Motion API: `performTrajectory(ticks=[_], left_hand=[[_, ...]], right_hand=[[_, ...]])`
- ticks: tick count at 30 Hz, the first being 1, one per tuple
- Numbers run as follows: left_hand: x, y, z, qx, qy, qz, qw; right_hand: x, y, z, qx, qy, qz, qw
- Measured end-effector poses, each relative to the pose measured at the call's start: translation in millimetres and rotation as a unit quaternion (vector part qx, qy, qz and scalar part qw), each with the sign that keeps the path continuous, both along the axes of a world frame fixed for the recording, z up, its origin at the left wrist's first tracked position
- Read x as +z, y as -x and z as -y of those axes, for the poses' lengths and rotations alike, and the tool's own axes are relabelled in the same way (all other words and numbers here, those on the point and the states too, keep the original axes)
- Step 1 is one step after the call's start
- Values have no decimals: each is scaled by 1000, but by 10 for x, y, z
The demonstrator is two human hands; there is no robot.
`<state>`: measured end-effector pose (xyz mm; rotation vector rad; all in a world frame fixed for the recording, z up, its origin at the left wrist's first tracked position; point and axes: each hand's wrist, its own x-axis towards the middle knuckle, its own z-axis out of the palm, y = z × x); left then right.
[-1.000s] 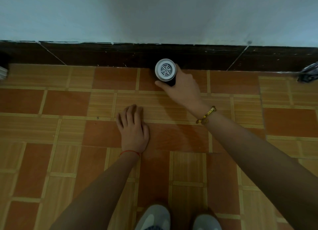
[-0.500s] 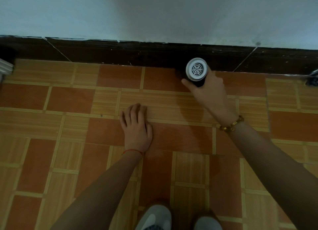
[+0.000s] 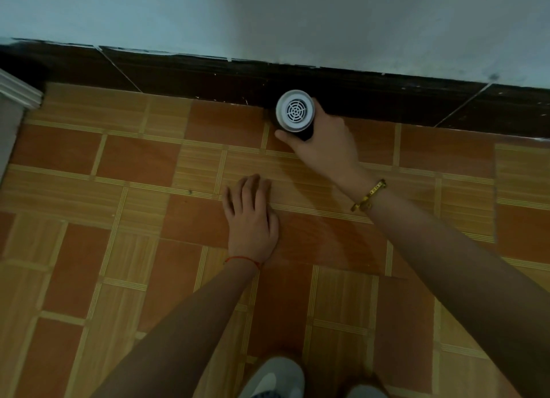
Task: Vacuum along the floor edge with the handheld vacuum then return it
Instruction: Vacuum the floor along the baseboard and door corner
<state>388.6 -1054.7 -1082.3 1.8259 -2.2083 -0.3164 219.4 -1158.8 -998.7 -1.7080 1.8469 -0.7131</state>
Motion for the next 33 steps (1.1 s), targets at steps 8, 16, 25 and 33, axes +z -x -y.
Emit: performTrajectory(ticks=[8,16,25,33], left_hand=[[-25,-9,3,-2,1,3,1000],[-12,-9,7,-2,-4,-2,1000],[-21,-7,-4,3,1,-15,1000],[69,-45,-22,-7,-20,-14,1000]], right_hand=[[-34,-412,272,63,-8,-7,998],[-41,-174,128,29,2,-2,1000],[74,670,-378,-71,-3,-22,997],[83,598,-474,-83,-17,13,996]])
